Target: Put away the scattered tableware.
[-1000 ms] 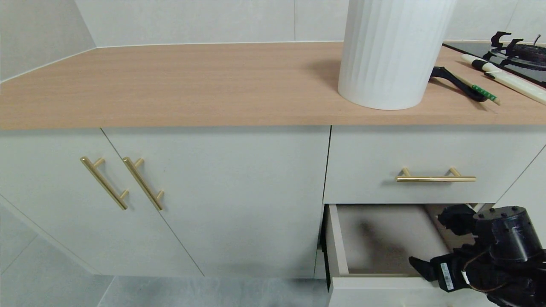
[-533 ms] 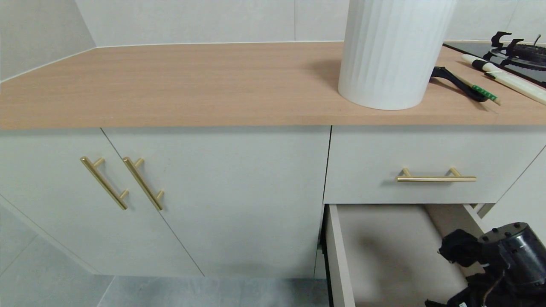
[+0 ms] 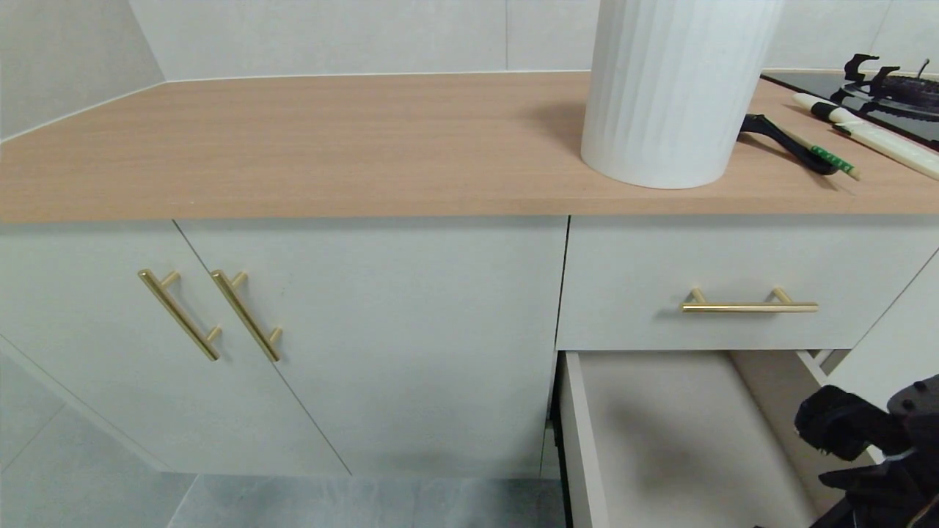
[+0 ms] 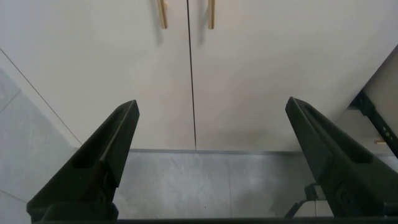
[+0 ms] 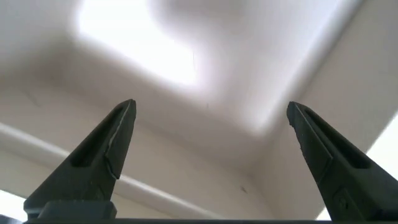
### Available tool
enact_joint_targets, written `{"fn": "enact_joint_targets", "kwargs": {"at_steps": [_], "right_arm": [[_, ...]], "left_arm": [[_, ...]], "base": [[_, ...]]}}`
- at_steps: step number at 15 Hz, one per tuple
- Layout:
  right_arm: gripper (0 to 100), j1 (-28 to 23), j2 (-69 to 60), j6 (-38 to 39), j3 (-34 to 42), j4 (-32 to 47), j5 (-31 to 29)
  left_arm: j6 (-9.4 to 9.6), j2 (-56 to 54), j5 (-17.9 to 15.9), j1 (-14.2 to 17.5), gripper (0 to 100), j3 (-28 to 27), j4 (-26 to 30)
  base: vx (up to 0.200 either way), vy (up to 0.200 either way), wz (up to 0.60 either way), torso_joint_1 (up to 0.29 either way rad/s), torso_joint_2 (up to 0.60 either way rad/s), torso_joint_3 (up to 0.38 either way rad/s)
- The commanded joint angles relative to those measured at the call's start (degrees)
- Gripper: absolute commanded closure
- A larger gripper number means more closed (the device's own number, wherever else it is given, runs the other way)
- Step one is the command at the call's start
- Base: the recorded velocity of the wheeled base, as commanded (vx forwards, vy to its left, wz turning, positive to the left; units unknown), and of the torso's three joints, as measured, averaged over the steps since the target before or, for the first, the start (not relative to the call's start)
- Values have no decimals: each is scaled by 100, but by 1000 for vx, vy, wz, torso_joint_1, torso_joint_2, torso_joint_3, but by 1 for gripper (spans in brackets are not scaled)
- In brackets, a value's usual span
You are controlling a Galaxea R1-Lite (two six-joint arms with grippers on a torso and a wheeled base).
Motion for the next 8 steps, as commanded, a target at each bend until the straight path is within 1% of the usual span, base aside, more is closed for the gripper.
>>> {"fn": "enact_joint_targets", "kwargs": {"at_steps": [1, 2, 3, 4, 6, 8], "right_arm": [[0, -8, -419, 410, -410, 26, -10], [0, -43, -498, 525, -542, 149, -10], [0, -227, -621, 595, -893, 694, -1], [0, -315, -691, 621, -1060, 940, 34], [0, -465, -823, 604, -1051, 870, 183], [0, -728, -805, 560, -1025, 641, 192]], "left_arm": [[0, 2, 2, 6, 0, 1, -2], [0, 2, 2, 6, 0, 1, -2], [0, 2, 2, 6, 0, 1, -2], [0, 2, 2, 6, 0, 1, -2], [0, 2, 2, 6, 0, 1, -2], [0, 2, 2, 6, 0, 1, -2]], "base": [[0, 0, 0, 0, 0, 0], [0, 0, 0, 0, 0, 0], [0, 0, 0, 0, 0, 0], [0, 0, 0, 0, 0, 0], [0, 0, 0, 0, 0, 0], [0, 0, 0, 0, 0, 0]]}}
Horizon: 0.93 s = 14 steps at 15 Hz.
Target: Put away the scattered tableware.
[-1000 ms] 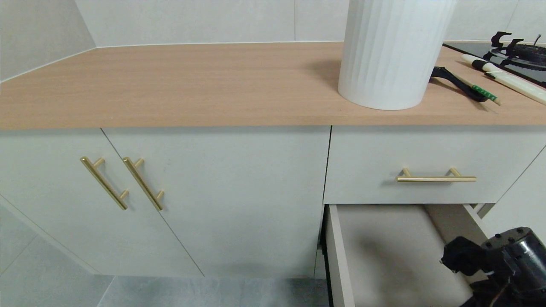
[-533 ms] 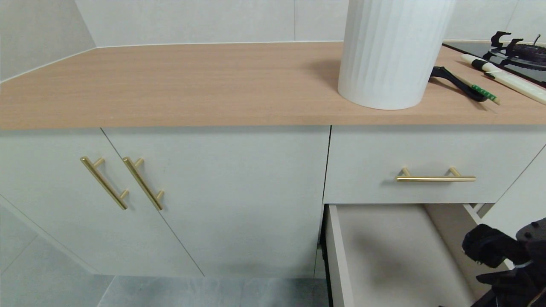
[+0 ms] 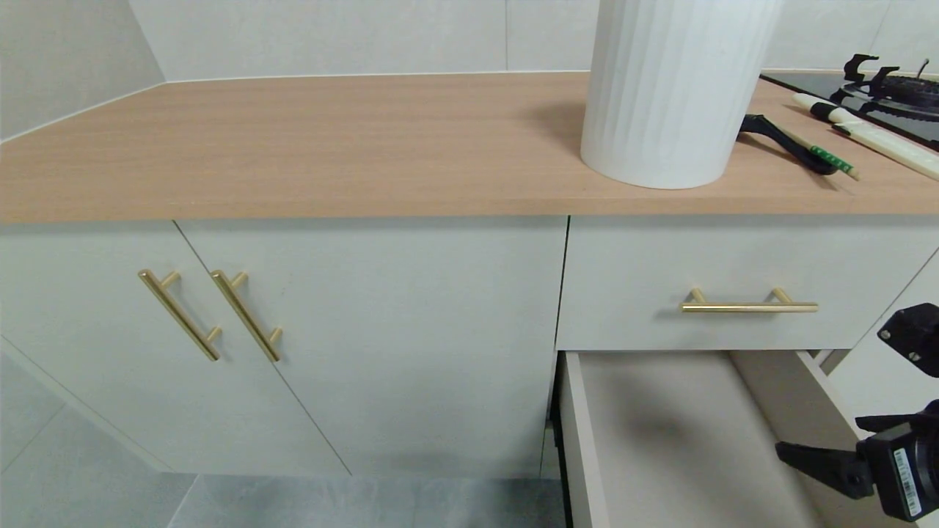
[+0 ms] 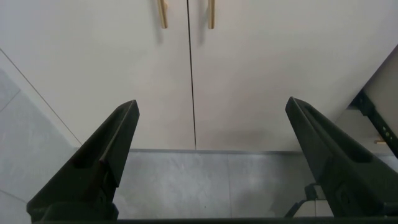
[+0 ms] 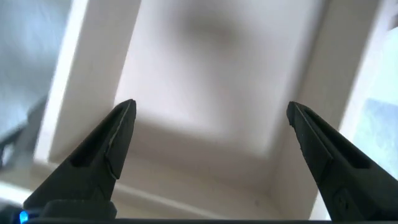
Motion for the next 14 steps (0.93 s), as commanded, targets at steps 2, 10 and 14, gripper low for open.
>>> {"fn": "enact_joint_targets", "kwargs": {"at_steps": [2, 10, 14], "right_arm": [[0, -176, -89, -31, -6, -108, 14], [0, -185, -124, -180, 56, -117, 6], [0, -185, -124, -180, 56, -117, 6]], "left_arm": [[0, 2, 2, 6, 0, 1, 0], [-9, 2, 2, 6, 0, 1, 0], [0, 2, 2, 6, 0, 1, 0]], "base": [[0, 0, 0, 0, 0, 0], [0, 0, 0, 65, -87, -98], [0, 0, 0, 128, -559, -253]]}}
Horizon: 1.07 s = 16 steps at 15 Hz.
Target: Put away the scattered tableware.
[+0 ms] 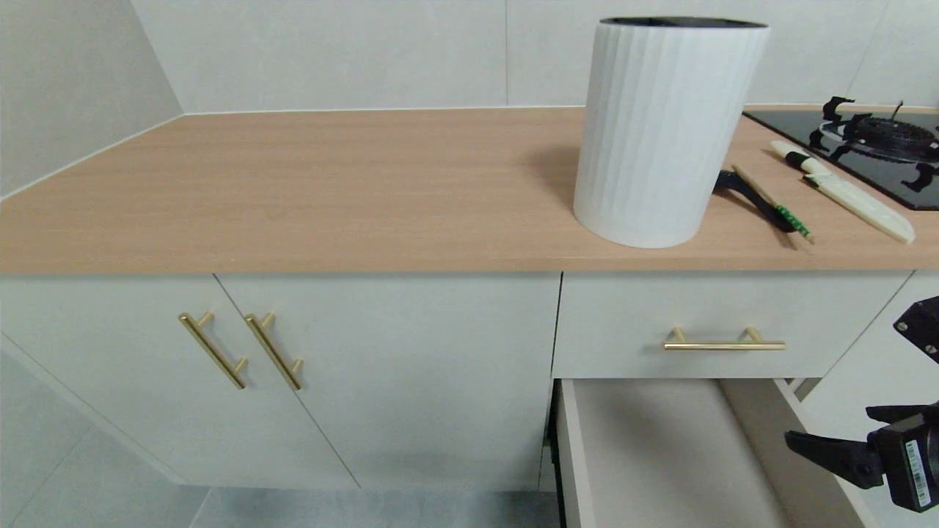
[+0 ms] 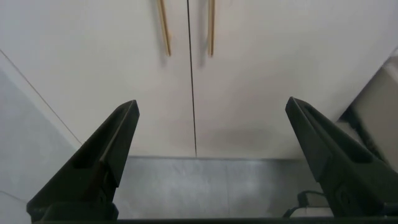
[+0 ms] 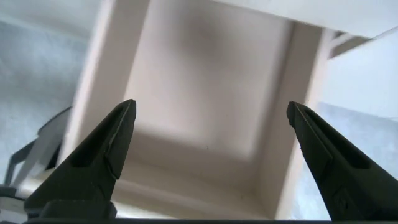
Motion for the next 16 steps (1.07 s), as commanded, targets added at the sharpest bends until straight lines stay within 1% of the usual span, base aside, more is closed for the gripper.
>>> {"fn": "enact_joint_targets", "kwargs": {"at_steps": [1, 3, 5, 6, 7, 8, 9, 10, 11, 13, 14, 15, 16], "right_arm": [[0, -4, 5, 1, 3, -3, 1], [0, 5, 5, 1, 3, -3, -8], [0, 5, -4, -8, 3, -3, -8], [0, 5, -48, -69, -5, -3, -17], [0, 5, -92, -210, -41, -20, -17], [0, 5, -180, -245, -243, -196, -35], [0, -4, -162, -210, -621, -187, -52], [0, -12, -92, -122, -1157, 112, -61], [0, -30, 110, 54, -1895, 630, -61], [0, -48, 849, 748, -3451, 1773, -96], [0, -48, 1235, 1030, -3943, 2151, -219], [0, -48, 1569, 1258, -4101, 2291, -492], [0, -48, 1895, 1372, -4092, 2239, -826]], "left_arm": [[0, 2, 2, 2, 0, 1, 0], [-9, 2, 2, 2, 0, 1, 0], [0, 2, 2, 2, 0, 1, 0], [-9, 2, 2, 2, 0, 1, 0], [0, 2, 2, 2, 0, 1, 0], [0, 2, 2, 2, 0, 1, 0], [0, 2, 2, 2, 0, 1, 0], [-9, 2, 2, 2, 0, 1, 0], [0, 2, 2, 2, 0, 1, 0], [-9, 2, 2, 2, 0, 1, 0], [0, 2, 2, 2, 0, 1, 0], [0, 2, 2, 2, 0, 1, 0], [-9, 2, 2, 2, 0, 1, 0]], "base": [[0, 0, 0, 36, -510, -251], [0, 0, 0, 178, -500, -256], [0, 0, 0, 369, -469, -261], [0, 0, 0, 227, -315, -188], [0, 0, 0, 105, -183, -90], [0, 0, 0, 71, -100, -46], [0, 0, 0, 36, -56, -32], [0, 0, 0, 0, 0, 0], [0, 0, 0, 0, 0, 0], [0, 0, 0, 0, 0, 0], [0, 0, 0, 0, 0, 0], [0, 0, 0, 0, 0, 0], [0, 0, 0, 0, 0, 0]]}}
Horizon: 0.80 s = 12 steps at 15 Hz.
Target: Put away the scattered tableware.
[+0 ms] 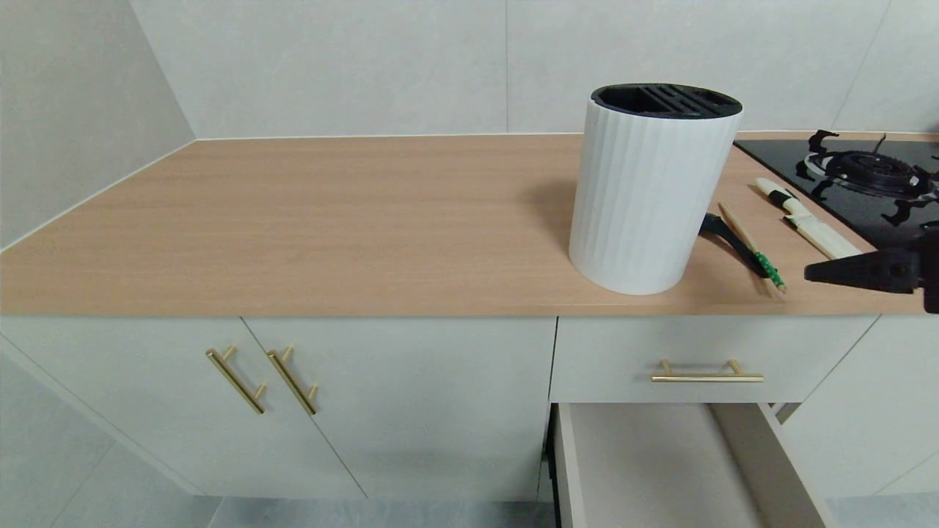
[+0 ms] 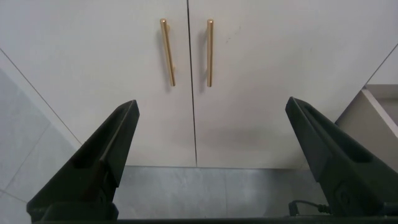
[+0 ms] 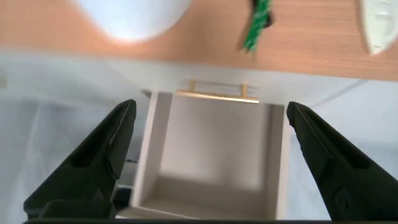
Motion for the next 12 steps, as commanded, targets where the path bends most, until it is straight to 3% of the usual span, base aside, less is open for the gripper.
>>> {"fn": "enact_joint_targets", "kwargs": {"at_steps": [1, 5, 7, 12], "right_arm": [[0, -7, 1286, 423, -609, 357, -632], [0, -7, 1594, 528, -477, -56, -799], [0, -34, 1690, 546, -433, -294, -1160], [0, -359, 1919, 555, -433, -496, -1195]], "left_arm": [[-9, 2, 3, -7, 0, 1, 0], [0, 2, 3, 2, 0, 1, 0], [0, 2, 3, 2, 0, 1, 0], [-9, 2, 3, 2, 0, 1, 0]], "base": [[0, 0, 0, 0, 0, 0], [0, 0, 0, 0, 0, 0], [0, 0, 0, 0, 0, 0], [0, 0, 0, 0, 0, 0]]}}
